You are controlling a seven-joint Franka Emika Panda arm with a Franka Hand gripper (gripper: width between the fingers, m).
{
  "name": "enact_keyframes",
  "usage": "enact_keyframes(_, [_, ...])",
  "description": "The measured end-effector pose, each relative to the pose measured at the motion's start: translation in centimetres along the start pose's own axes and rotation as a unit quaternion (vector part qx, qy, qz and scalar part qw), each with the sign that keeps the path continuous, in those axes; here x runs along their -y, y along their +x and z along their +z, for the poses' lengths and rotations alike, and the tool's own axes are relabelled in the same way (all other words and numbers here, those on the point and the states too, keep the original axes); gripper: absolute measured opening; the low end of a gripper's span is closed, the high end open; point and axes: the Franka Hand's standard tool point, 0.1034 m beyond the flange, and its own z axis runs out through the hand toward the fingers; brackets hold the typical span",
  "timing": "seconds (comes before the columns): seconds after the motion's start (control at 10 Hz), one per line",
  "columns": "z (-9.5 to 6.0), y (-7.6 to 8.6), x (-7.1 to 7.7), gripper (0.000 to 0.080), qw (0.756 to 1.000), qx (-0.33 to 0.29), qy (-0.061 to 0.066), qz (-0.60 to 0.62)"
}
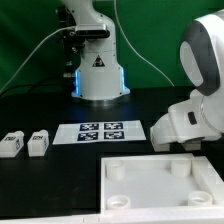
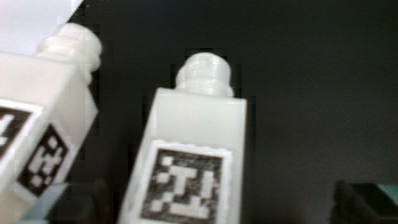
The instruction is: Assemble one leg
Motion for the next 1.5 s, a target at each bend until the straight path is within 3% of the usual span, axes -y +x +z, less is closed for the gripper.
enact_keyframes(0.2, [0.0,0.0,0.0,0.0375,1.0,0.0,0.0,-0.001])
enact_keyframes(0.3, [0.0,0.0,0.0,0.0291,1.0,0.0,0.0,-0.001])
enact_keyframes(1.0, [-0.5,-0.1,-0.2,0.0291,1.0,0.0,-0.001,-0.015])
enact_keyframes(1.3, [-7.0,-2.2,-2.0,0.0292,0.998,-0.036,0.004,-0.042])
enact_keyframes(1.4, [-9.2,-2.9,-2.6,0.0292,0.997,-0.068,0.005,-0.041])
enact_keyframes(1.5, [-11.8,-3.3,-3.7,0.0292,0.988,-0.146,0.005,-0.041])
